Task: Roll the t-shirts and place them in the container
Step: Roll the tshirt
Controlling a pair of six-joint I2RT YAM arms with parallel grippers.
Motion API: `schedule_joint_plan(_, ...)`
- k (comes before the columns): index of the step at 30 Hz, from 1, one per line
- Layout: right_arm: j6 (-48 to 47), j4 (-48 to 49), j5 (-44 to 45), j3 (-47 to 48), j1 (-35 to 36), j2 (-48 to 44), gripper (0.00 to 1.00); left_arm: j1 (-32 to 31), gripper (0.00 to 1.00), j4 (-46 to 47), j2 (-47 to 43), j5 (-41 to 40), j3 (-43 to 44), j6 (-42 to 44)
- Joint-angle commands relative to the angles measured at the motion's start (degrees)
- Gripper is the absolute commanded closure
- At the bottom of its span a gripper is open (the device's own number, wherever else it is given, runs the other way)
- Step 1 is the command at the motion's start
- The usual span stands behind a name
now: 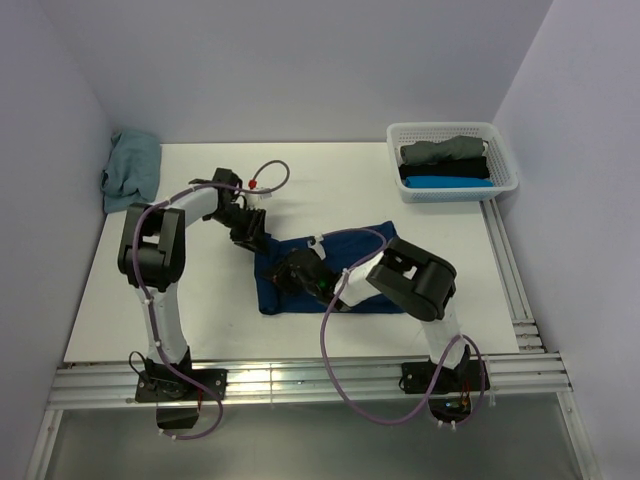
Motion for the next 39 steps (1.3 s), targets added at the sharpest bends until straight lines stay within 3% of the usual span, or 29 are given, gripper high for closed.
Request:
schedule_joint_plan(1,-3.0,-6.9,2.4,2.4,1.6,-2.2,0.83,-2.4,0.69,1.5,-0.6,-6.8,2.6,-2.4)
schedule_joint_plan(3,-4.5,-13.5,4.9,4.3,2.1,-3.1,0.77,-3.7,0.81,0.8,-0.7,-9.4,3.0,-2.3)
schedule_joint_plan(6,-7.6,-25.1,9.7,8.0,3.8,-5.6,0.57,-5.3,0.91,-0.1,-1.2,-12.8,3.3,-1.7)
schedule_joint_plan(12,-12.2,-45.1,16.9,16.0,6.7,-7.0,0.41,-6.9,0.98,-1.7,-1.4,-16.1,4.4,-1.1)
schedule_joint_plan(20,-14.2,-66.1,27.0,27.5,10.1,-6.9,0.38,-8.9,0.99,-3.5,-0.8,-19.2,6.0,-1.2)
schedule_joint_plan(23,-15.7,-69.7,30.2,31.4,10.9,-6.5,0.38,-9.7,0.99,-4.3,-0.6,-19.9,6.6,-1.2)
schedule_joint_plan(33,-26.8,-71.9,35.0,45.4,11.2,3.9,0.40,-11.2,1.00,-5.7,0.3,-21.1,9.3,-1.8)
schedule_joint_plan(39,-27.4,-73.7,36.4,49.8,11.1,9.1,0.40,-11.8,0.99,-6.0,0.9,-21.2,9.8,-2.1)
